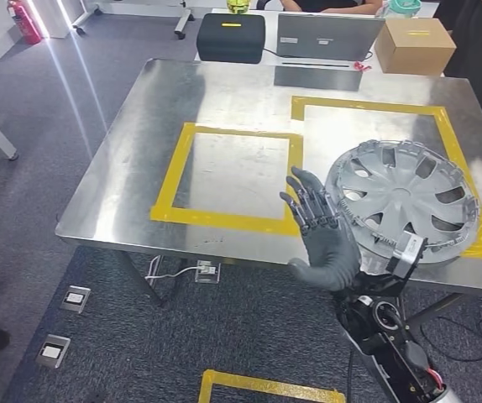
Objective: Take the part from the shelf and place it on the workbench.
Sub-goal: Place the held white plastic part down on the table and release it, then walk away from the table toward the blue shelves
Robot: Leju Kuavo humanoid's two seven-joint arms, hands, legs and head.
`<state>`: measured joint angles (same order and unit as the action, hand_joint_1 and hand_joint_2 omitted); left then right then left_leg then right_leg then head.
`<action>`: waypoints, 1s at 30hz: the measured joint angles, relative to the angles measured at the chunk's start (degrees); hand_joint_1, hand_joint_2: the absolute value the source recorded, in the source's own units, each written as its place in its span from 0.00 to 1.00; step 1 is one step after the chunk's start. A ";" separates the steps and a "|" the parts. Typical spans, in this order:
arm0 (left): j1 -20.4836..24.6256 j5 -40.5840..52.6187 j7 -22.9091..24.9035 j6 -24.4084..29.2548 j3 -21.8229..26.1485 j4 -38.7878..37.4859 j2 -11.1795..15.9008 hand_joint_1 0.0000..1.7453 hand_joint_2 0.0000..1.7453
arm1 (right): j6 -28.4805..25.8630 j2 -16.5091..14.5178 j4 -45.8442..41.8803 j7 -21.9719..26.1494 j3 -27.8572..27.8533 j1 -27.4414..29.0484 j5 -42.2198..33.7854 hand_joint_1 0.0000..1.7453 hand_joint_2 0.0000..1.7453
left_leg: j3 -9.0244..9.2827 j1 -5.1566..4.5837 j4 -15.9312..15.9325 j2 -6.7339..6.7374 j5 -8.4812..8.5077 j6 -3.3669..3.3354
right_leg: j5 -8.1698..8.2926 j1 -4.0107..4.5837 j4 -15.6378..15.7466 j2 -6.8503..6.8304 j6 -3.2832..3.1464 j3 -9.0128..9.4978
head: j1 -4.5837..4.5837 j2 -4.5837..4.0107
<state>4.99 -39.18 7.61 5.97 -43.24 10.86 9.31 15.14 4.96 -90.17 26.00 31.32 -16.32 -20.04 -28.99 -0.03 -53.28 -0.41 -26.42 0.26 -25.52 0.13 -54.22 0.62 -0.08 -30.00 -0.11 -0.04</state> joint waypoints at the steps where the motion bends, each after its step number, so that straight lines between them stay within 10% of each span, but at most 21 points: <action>1: 0.01 -0.01 -0.01 0.06 -0.01 0.00 0.00 0.00 0.00 | 0.46 0.00 -0.09 0.56 0.01 0.54 -0.64 0.00 0.75 | 0.00 0.00 0.00 0.00 0.00 0.00 | 0.00 0.00 0.00 0.01 0.00 0.00 | -0.01 0.00; 4: 0.03 -0.08 0.00 0.16 -0.03 0.00 -0.02 0.00 0.00 | 1.30 0.00 -0.48 1.78 -0.28 2.05 -2.31 0.00 0.00 | 0.00 0.00 0.00 0.01 0.00 0.00 | 0.00 0.00 0.00 0.02 0.00 0.00 | -0.02 0.00; 30: 0.06 -0.60 0.02 0.13 -0.15 0.00 -0.35 0.00 0.00 | 0.34 0.00 -0.65 2.82 -0.35 5.40 -2.62 0.00 0.00 | -0.08 -0.17 -0.22 0.01 -0.10 -0.17 | 0.08 -0.12 0.10 0.02 0.20 0.01 | -0.13 0.01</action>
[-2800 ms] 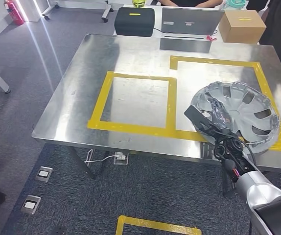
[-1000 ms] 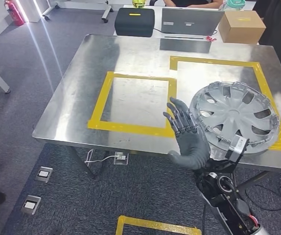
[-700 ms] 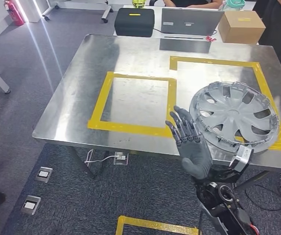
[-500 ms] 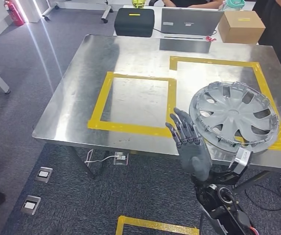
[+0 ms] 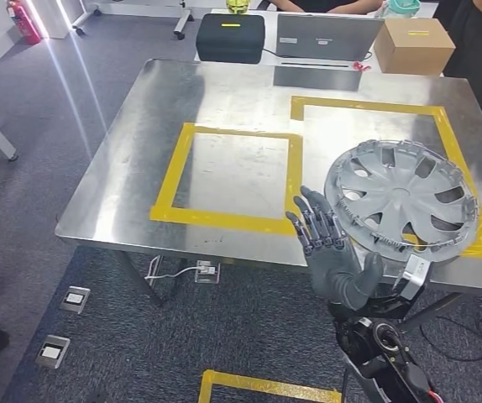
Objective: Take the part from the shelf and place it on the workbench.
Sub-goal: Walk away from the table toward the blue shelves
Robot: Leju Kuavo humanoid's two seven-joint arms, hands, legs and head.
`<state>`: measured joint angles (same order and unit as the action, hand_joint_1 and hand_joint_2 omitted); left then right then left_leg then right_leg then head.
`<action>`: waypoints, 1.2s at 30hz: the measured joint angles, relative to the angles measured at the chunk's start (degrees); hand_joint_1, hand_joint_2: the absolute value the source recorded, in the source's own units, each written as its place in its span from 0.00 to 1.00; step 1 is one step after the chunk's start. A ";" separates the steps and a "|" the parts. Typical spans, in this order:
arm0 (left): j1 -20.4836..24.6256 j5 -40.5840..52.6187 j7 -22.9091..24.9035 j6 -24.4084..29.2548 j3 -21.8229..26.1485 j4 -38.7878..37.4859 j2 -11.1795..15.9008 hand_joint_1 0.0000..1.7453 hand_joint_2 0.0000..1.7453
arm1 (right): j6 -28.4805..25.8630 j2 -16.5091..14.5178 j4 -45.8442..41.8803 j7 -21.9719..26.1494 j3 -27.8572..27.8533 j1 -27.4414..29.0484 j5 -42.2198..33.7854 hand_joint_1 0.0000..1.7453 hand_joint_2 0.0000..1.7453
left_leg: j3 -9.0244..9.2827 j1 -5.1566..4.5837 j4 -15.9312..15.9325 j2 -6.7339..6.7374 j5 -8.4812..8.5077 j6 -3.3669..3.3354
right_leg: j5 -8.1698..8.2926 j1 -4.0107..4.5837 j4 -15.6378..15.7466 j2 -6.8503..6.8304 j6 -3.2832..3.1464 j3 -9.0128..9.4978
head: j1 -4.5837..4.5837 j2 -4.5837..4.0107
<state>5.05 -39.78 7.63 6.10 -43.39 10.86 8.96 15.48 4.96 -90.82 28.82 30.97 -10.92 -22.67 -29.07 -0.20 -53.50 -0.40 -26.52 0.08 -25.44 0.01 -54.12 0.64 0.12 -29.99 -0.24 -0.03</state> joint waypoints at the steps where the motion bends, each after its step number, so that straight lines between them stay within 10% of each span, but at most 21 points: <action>1: 0.00 0.00 0.01 -0.04 -0.01 0.00 0.01 0.00 0.00 | -0.02 0.00 0.00 -0.01 0.02 0.03 -0.11 0.00 0.00 | -0.04 -0.06 -0.09 0.00 -0.04 -0.09 | 0.03 -0.05 0.03 0.00 0.09 0.00 | -0.05 -0.01; 7: 0.12 -0.32 0.08 -0.24 -0.03 0.03 -0.01 0.00 0.00 | 0.04 0.01 -0.01 -0.01 0.04 0.00 -0.82 0.00 0.00 | 0.54 0.51 1.28 0.78 0.61 -1.08 | -1.09 -0.02 -1.65 0.18 0.93 -1.01 | -0.03 -0.01; 12: 0.11 -0.42 0.08 -0.24 -0.04 0.04 -0.08 0.00 0.00 | 0.13 0.02 0.20 0.01 0.03 0.22 -0.95 0.00 0.00 | 1.07 0.85 1.74 2.57 0.45 -1.21 | -6.82 -0.81 -17.34 -0.19 2.05 -8.81 | 1.27 -0.01; 16: 0.07 -0.42 0.08 -0.19 -0.08 0.03 -0.16 0.00 0.00 | 0.13 0.02 0.38 0.01 0.01 0.14 -0.96 0.00 0.00 | 2.12 1.29 1.10 3.90 -0.77 0.21 | 0.21 -1.30 -4.82 -2.92 2.91 -3.12 | 2.14 -0.01; 18: 0.04 -0.42 0.08 -0.09 -0.13 0.02 -0.06 0.00 0.00 | 0.11 0.02 0.44 0.01 0.03 0.05 -0.96 0.00 0.00 | 2.12 0.95 0.56 4.65 -1.26 0.98 | 0.44 -0.95 -1.42 -4.12 2.24 -1.49 | 2.50 -0.01; 22: 0.30 -0.42 0.07 -0.04 -0.34 0.02 -0.12 0.00 0.00 | 0.09 0.04 0.44 0.06 -0.07 0.15 -1.00 0.00 0.00 | 1.68 1.08 -1.22 4.78 -2.77 1.92 | 0.19 -0.89 -1.26 -1.84 0.35 -1.57 | 1.35 -0.01; 27: 0.19 -0.36 0.06 -0.18 -0.75 0.02 -0.13 0.00 0.00 | 0.03 0.04 0.45 0.09 -0.04 0.27 -1.01 0.00 0.00 | -8.27 1.23 -18.37 0.91 -8.75 2.05 | 0.26 -0.80 -1.16 1.23 -0.51 -1.50 | -0.71 -0.01; 32: 0.11 -0.24 0.01 -0.28 -0.91 0.02 -0.01 0.00 0.00 | -0.08 0.04 0.44 0.09 -0.08 0.30 -0.98 0.00 0.00 | -3.56 1.08 -3.53 -2.20 0.83 0.72 | 0.24 -0.51 -1.22 4.78 -0.31 -1.32 | -1.62 -0.01; 36: 0.53 -0.24 -0.06 -0.30 -0.97 0.04 -0.08 0.00 0.00 | -0.25 0.09 0.39 0.03 -0.19 0.46 -0.81 0.00 0.00 | -2.45 0.95 -0.85 -1.51 1.38 0.15 | 0.23 -0.64 -1.10 5.86 0.91 -1.98 | -1.55 -0.01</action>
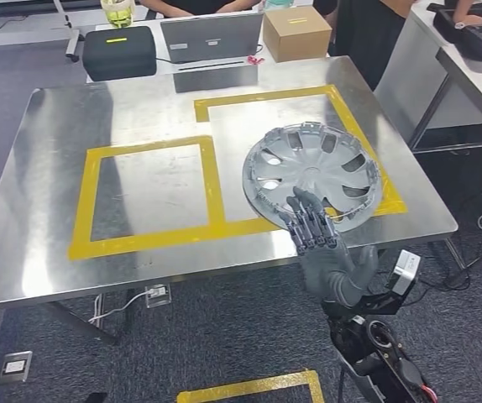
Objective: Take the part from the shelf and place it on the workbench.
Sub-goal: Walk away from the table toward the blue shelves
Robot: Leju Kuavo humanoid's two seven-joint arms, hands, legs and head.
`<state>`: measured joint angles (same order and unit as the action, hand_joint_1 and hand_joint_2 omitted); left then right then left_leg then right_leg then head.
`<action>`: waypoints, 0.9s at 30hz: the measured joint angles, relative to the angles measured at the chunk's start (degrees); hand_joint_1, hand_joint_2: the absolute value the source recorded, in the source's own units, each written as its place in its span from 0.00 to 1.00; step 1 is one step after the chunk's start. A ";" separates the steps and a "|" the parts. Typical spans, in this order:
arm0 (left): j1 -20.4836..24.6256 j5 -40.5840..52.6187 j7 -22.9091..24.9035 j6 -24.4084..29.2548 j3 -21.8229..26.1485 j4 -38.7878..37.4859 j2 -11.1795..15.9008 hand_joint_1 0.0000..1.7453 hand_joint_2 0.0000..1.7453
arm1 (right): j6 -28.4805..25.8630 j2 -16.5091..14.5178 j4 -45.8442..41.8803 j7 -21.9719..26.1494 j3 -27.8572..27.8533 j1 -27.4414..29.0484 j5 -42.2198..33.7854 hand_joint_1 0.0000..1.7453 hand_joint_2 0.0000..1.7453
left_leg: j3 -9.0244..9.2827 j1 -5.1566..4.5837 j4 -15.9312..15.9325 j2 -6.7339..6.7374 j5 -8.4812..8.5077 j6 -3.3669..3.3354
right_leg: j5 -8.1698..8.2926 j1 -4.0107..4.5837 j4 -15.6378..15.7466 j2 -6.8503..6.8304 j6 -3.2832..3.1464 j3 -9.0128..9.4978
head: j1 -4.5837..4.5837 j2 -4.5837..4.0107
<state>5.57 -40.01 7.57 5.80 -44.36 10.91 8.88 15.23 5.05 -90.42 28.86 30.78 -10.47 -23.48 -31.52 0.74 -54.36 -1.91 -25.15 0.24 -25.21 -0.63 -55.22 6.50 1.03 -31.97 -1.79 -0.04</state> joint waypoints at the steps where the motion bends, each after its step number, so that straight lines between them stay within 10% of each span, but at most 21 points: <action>1: 0.04 0.00 -0.04 -0.02 -0.02 0.01 -0.03 0.00 0.00 | -0.07 0.04 -0.06 -0.01 -0.08 0.04 0.02 0.00 0.00 | 0.20 0.11 0.31 0.60 0.09 -0.36 | -0.69 0.07 -0.79 -1.13 0.30 -0.46 | 0.29 0.00; 5: -0.29 0.01 -0.10 -0.06 -0.16 0.01 -0.04 0.00 0.00 | -0.24 0.20 -0.26 -0.02 -0.33 0.15 0.11 0.00 0.00 | 0.50 0.02 0.73 3.09 0.07 -1.18 | -8.07 0.02 -14.06 -5.83 1.27 -6.31 | 1.91 0.00; 7: -0.35 0.02 -0.10 -0.09 -0.33 0.02 -0.04 0.00 0.00 | -0.26 0.23 -0.26 -0.03 -0.37 0.36 0.11 0.00 0.00 | 0.60 -0.04 0.69 4.31 -0.07 -1.18 | -8.38 -0.01 -16.85 -6.11 1.55 -7.34 | 2.28 0.00; 11: -0.31 0.02 -0.10 -0.14 -0.53 0.02 -0.20 0.00 0.00 | -0.28 0.29 -0.34 -0.02 -0.66 0.36 0.11 0.00 0.00 | 1.44 -0.32 0.52 6.30 -0.70 -0.52 | -1.69 0.38 -2.44 -9.04 0.84 0.44 | 3.39 0.00; 13: -0.26 0.02 -0.10 -0.14 -0.60 0.02 -0.23 0.00 0.00 | -0.28 0.31 -0.40 -0.02 -0.76 0.37 0.11 0.00 0.00 | 1.63 -0.66 0.38 7.22 -0.85 -0.04 | -0.97 0.72 0.49 -9.70 0.03 1.96 | 3.50 0.00; 17: -0.10 0.02 -0.11 -0.14 -0.74 0.02 -0.21 0.00 0.00 | -0.29 0.33 -0.62 0.00 -0.82 0.38 0.11 0.00 0.00 | 0.90 -0.48 -1.89 6.42 -2.65 1.04 | -0.16 0.28 1.11 -7.34 -1.40 2.07 | 2.96 0.00; 20: -0.17 0.02 -0.12 -0.14 -0.75 0.02 -0.18 0.00 0.00 | -0.26 0.33 -0.74 -0.02 -0.80 0.36 0.11 0.00 0.00 | -4.53 -0.05 -13.07 2.74 -8.09 1.78 | 0.21 0.07 1.31 -5.87 -1.95 1.79 | 1.72 0.00; 22: -0.30 0.02 -0.10 -0.15 -0.76 0.02 -0.19 0.00 0.00 | -0.25 0.33 -0.74 -0.03 -0.77 0.55 0.11 0.00 0.00 | -6.92 0.07 -17.23 2.37 -8.62 1.95 | 0.30 0.07 1.30 -4.58 -1.97 1.68 | 1.22 0.00; 27: -0.35 0.05 -0.07 -0.16 -0.81 0.02 0.03 0.00 0.00 | -0.48 0.33 -0.80 -0.03 -0.86 0.63 0.23 0.00 0.00 | 0.06 0.61 -1.04 -0.93 -0.32 1.51 | 0.39 0.21 1.01 -1.41 -1.22 1.50 | 0.13 0.00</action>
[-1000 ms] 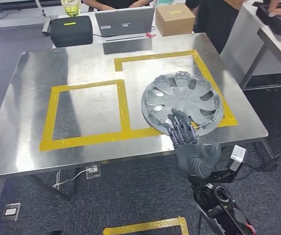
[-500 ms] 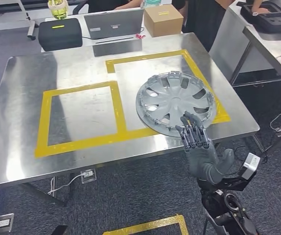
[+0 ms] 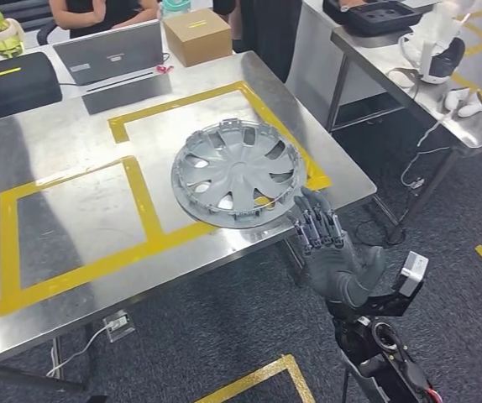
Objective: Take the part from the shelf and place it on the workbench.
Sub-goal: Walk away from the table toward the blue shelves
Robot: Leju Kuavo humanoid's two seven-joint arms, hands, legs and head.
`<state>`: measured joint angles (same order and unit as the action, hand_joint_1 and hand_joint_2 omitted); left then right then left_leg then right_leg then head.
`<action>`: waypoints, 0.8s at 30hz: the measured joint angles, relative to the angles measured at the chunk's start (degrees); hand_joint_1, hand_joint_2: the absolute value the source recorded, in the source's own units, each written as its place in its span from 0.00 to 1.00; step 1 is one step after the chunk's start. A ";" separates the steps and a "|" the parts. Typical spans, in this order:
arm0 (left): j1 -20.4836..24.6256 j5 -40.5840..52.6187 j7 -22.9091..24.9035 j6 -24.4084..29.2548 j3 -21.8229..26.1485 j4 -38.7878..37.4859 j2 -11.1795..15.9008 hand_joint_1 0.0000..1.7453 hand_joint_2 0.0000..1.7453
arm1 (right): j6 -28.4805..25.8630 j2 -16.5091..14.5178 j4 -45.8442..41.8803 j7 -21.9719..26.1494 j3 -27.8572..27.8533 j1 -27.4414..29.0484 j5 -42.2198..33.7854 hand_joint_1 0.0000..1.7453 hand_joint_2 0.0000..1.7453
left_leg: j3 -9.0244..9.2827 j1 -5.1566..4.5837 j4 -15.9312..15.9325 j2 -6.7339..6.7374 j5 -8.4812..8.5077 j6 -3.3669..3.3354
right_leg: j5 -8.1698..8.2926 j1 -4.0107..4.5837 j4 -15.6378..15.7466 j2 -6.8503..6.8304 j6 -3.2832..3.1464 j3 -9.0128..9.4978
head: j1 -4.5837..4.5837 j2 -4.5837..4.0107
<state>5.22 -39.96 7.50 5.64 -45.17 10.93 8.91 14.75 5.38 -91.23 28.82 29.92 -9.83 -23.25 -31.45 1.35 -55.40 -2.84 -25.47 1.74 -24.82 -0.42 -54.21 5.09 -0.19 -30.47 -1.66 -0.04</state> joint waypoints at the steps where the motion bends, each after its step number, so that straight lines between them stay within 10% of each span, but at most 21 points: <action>1: 0.05 0.02 0.02 0.00 -0.02 0.00 -0.01 0.00 0.00 | -0.05 0.00 -0.04 -0.01 -0.03 0.03 0.07 0.00 0.00 | 0.41 -0.05 1.06 -0.33 0.07 -0.19 | 0.04 0.02 -0.03 0.49 0.34 -0.20 | 0.03 0.00; 5: 0.27 0.01 0.17 0.01 -0.05 0.02 -0.20 0.00 0.00 | -0.10 0.02 -0.13 -0.03 -0.19 0.15 0.16 0.00 0.00 | 0.68 -0.10 1.55 1.92 0.28 -1.61 | -1.17 -0.05 -1.90 -0.45 1.66 -1.69 | 0.74 0.00; 10: -0.02 0.03 0.17 0.02 -0.37 0.02 -0.13 0.00 0.00 | -0.11 0.02 -0.22 -0.08 -0.42 0.34 0.23 0.00 0.00 | 0.80 -0.44 1.68 5.12 0.12 -2.50 | -8.53 -0.22 -18.30 -4.64 2.39 -8.91 | 2.42 0.00; 14: 0.07 -0.02 0.21 0.03 -0.58 0.02 -0.25 0.00 0.00 | -0.08 0.02 -0.33 -0.17 -0.53 0.42 0.28 0.00 0.00 | 1.54 -0.60 1.55 7.16 -0.43 -1.94 | -2.24 0.05 -5.67 -7.20 2.01 -2.13 | 3.37 0.00; 18: 0.18 -0.17 0.33 0.18 -0.64 0.02 -0.31 0.00 0.00 | 0.04 0.06 -0.45 -0.22 -0.60 0.31 0.34 0.00 0.00 | 1.79 -1.12 1.36 9.04 -0.65 -0.93 | -1.06 0.48 -0.55 -7.94 0.65 0.43 | 3.46 0.00; 21: 0.24 -0.23 0.37 0.38 -0.66 0.02 -0.30 0.00 0.00 | 0.13 0.11 -0.54 -0.22 -0.68 0.26 0.34 0.00 0.00 | 0.55 -0.76 -2.06 6.37 -3.21 -0.01 | -0.44 0.12 -0.07 -6.25 -0.42 0.31 | 2.95 0.00; 24: 0.12 -0.25 0.38 0.43 -0.66 0.02 -0.31 0.00 0.00 | 0.17 0.11 -0.56 -0.25 -0.62 0.19 0.34 0.00 0.00 | -5.23 -0.63 -13.65 3.42 -8.54 0.37 | -0.12 0.04 -0.01 -4.56 -0.89 -0.12 | 1.65 0.00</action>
<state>5.35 -40.21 7.88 6.07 -45.83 10.95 8.61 14.92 5.49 -91.78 28.57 29.30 -9.64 -22.91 -36.69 0.72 -69.05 0.58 -34.01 2.11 -24.94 -0.38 -54.21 0.53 -1.08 -30.59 -0.01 -0.04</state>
